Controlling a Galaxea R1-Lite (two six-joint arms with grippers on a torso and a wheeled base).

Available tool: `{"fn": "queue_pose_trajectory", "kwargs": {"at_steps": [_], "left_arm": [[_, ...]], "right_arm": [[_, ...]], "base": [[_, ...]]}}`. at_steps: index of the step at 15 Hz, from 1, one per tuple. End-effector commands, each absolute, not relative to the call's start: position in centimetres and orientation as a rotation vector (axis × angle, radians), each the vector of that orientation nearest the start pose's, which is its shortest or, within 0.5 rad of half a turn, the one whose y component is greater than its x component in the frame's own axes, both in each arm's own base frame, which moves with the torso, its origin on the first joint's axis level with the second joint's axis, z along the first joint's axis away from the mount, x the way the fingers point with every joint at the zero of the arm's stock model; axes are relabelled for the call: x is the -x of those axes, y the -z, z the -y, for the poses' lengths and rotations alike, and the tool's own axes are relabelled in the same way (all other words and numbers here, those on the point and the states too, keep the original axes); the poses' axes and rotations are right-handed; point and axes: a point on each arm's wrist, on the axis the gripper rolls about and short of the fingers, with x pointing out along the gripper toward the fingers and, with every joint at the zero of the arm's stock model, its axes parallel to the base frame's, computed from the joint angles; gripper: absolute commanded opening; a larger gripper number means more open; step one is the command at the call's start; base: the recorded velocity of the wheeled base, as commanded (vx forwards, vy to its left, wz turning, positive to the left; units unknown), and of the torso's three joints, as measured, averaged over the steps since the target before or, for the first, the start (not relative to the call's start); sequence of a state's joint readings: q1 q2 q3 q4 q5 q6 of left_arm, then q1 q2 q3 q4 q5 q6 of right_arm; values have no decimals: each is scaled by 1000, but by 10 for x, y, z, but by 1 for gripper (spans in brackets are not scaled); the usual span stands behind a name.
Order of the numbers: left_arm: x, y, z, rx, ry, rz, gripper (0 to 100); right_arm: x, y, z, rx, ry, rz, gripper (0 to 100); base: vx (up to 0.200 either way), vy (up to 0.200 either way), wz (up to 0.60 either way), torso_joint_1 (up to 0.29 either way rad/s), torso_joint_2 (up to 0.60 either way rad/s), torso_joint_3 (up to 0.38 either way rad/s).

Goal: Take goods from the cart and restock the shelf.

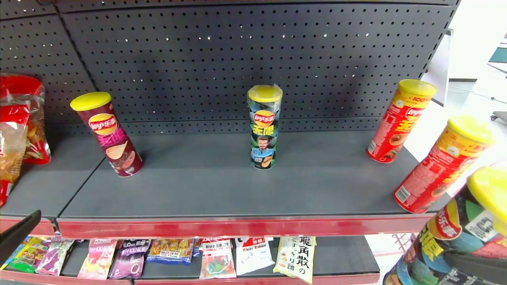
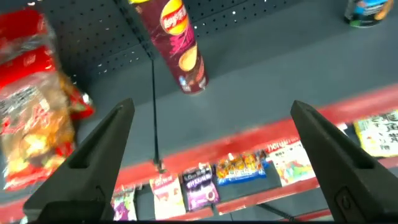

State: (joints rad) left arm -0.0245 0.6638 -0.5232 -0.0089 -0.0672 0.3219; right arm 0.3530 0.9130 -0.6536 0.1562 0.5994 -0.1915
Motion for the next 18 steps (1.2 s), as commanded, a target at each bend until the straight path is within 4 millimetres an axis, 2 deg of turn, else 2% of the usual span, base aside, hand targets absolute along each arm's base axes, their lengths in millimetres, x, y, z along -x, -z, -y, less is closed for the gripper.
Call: {"fn": "queue_pose_trajectory", "kwargs": {"at_steps": [1,5,8,11,13,15,18], "left_arm": [[-51,-222,3,-318,113,-121,100],[-49,-220,3,-322,130,-118,100],[-52,-218,7,-362,234,-120,100],[-77,-214,13,-346,381,-186,100],[-118,-223,25,-332,485,-204,100],[-158,-235,57,-213,715,-226,100],[-208,-241,89,-199,792,-229,100]], "right_arm": [[-76,-226,-47,133,-1025,-314,0],[-65,-229,-44,137,-1048,-276,0],[-53,-228,-41,145,-1085,-235,0],[-48,-222,-40,149,-1097,-240,0],[-52,-226,-40,129,-1068,-247,0],[-56,-228,-39,93,-1024,-269,0],[-71,-231,-42,98,-936,-297,0]], "base": [[0,0,0,0,0,0],[0,0,0,0,0,0],[0,0,0,0,0,0],[0,0,0,0,0,0],[0,0,0,0,0,0],[0,0,0,0,0,0],[0,0,0,0,0,0]]}}
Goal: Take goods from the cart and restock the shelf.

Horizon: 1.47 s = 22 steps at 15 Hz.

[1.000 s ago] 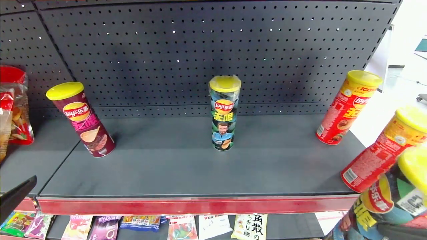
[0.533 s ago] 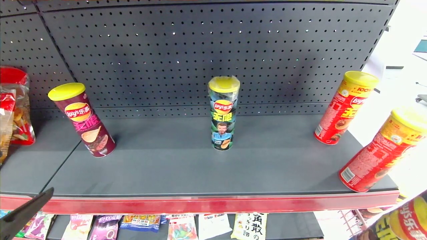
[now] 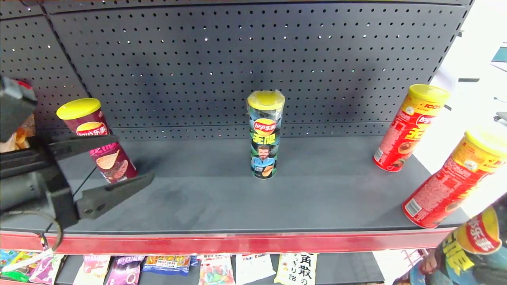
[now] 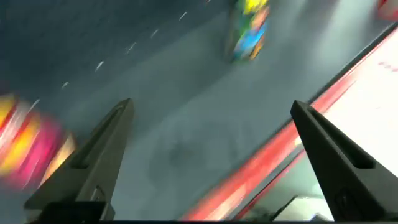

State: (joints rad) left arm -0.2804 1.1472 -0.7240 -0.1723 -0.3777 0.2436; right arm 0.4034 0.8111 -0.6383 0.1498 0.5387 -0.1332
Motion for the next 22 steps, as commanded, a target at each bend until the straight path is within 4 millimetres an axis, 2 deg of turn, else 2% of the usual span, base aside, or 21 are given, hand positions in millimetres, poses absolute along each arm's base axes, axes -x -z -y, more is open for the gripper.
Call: {"fn": "queue_pose_trajectory", "kwargs": {"at_steps": [1,2,4,8,11,17,22], "left_arm": [[-220,-238,97,-200,813,-241,100],[-224,-238,100,-202,822,-238,100],[-248,-233,114,-206,837,-232,100],[-272,-225,135,-217,890,-211,100],[-292,-217,152,-219,915,-199,100],[-319,-214,179,-220,965,-175,100],[-344,-201,198,-218,983,-137,100]], "right_arm": [[-77,-233,-44,98,-925,-311,0],[-79,-234,-45,97,-923,-316,0],[-88,-238,-48,93,-916,-328,0],[-91,-241,-49,93,-917,-323,0],[-101,-245,-53,92,-918,-336,0],[-106,-244,-55,92,-916,-341,0],[-108,-242,-55,91,-913,-350,0]], "base": [[0,0,0,0,0,0],[0,0,0,0,0,0],[0,0,0,0,0,0],[0,0,0,0,0,0],[0,0,0,0,0,0],[0,0,0,0,0,0],[0,0,0,0,0,0]]}}
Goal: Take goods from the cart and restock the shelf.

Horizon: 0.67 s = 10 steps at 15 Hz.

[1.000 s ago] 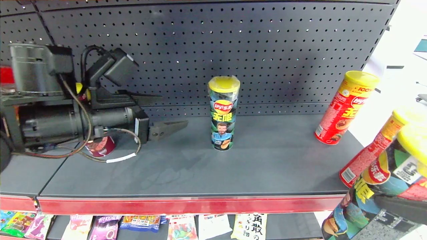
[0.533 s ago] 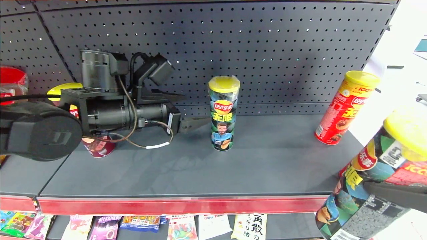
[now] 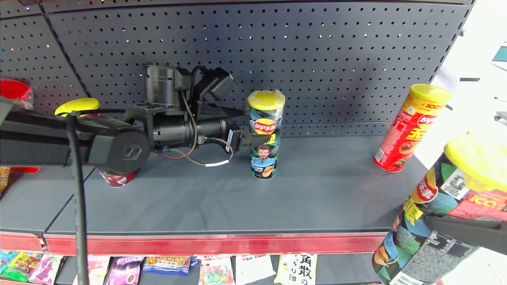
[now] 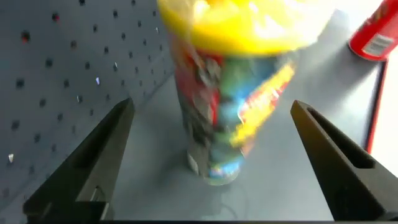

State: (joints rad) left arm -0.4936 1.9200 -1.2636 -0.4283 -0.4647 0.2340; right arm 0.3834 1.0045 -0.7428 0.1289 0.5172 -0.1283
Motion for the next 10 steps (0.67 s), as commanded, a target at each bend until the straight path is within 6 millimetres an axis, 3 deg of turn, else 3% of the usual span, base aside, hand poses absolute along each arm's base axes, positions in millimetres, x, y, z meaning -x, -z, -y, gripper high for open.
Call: {"fn": "queue_pose_trajectory", "kwargs": {"at_steps": [1,7,8,10], "left_arm": [[-349,-199,202,-217,987,-131,100],[-367,-197,214,-209,1026,-99,100],[-366,-196,216,-209,1032,-99,0],[-359,-198,222,-181,1050,-114,0]], "right_arm": [[-108,-243,-55,91,-912,-351,0],[-112,-241,-56,89,-906,-363,0],[-112,-241,-56,89,-906,-363,0],[-112,-241,-55,89,-900,-364,0]], "base": [[0,0,0,0,0,0],[0,0,0,0,0,0],[0,0,0,0,0,0],[0,0,0,0,0,0]]}}
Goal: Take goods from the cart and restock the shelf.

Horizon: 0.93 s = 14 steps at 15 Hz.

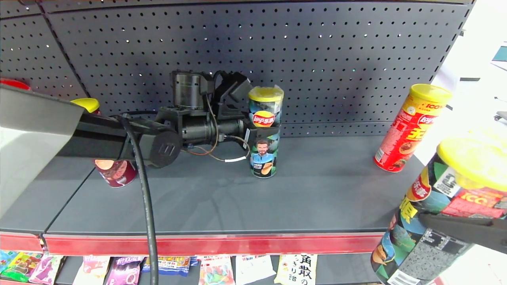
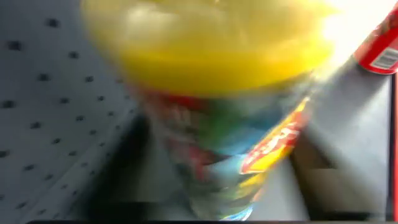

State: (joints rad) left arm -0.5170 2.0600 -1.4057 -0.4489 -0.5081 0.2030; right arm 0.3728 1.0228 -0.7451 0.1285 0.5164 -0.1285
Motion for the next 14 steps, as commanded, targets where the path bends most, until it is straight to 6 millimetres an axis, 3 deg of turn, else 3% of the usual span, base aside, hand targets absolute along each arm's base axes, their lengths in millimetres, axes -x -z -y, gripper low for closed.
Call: {"fn": "queue_pose_trajectory", "kwargs": {"at_steps": [1,4,10,14], "left_arm": [[-358,-199,223,-179,1052,-114,0],[-348,-204,221,-180,1058,-113,0],[-279,-223,208,-142,1065,-152,0],[-242,-214,202,-163,1042,-202,0]], "right_arm": [[-112,-241,-55,87,-900,-365,0],[-112,-241,-55,89,-900,-364,0],[-116,-244,-57,88,-903,-363,0],[-119,-246,-58,89,-906,-355,0]], "base": [[0,0,0,0,0,0],[0,0,0,0,0,0],[0,0,0,0,0,0],[0,0,0,0,0,0]]}}
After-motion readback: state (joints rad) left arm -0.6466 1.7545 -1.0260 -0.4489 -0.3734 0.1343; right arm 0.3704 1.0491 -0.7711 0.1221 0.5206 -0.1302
